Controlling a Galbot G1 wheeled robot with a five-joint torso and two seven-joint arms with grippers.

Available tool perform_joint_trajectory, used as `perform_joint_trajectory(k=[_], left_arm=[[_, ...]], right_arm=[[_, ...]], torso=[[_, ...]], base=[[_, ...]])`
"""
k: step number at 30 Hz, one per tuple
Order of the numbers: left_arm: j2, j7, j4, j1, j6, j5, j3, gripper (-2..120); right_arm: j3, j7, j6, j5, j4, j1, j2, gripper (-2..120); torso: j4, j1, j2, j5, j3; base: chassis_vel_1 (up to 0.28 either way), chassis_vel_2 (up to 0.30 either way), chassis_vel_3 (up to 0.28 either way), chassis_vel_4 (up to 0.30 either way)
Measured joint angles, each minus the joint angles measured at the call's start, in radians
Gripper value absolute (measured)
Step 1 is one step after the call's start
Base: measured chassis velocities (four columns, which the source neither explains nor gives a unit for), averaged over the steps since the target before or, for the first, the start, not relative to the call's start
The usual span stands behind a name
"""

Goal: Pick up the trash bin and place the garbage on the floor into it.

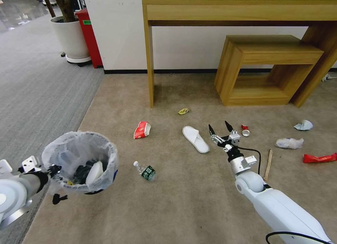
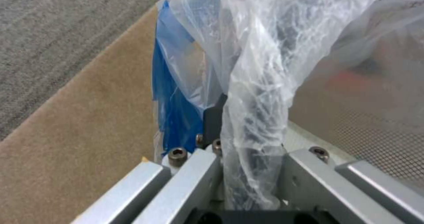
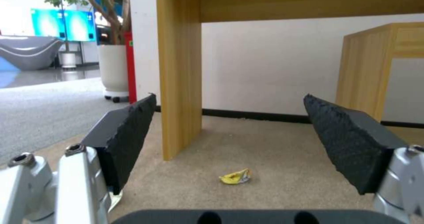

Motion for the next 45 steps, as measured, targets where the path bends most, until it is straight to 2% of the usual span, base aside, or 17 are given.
perform_joint_trajectory(k=[20,45], left_arm=[[-0.006,0.008,-0.001,0.004,0.004,0.007,-0.009,0],[-0.008,0.016,-0.007,0.008,0.003,0.018,-0.012,0]], right_arm=[[0.003,0.001,-0.005,-0.012,-0.008,0.004,-0.006,86],[-0.001,0.001,-0.004,-0.016,-0.005,0.006,-0.003,86]], torso=[[-0.0001,0.0,0.0,-0.0001,0.0],[0.0,0.0,0.0,-0.0001,0.0]], base=[[-0.007,0.006,0.009,-0.006],[-0.096,0.101,0.099,-0.098]])
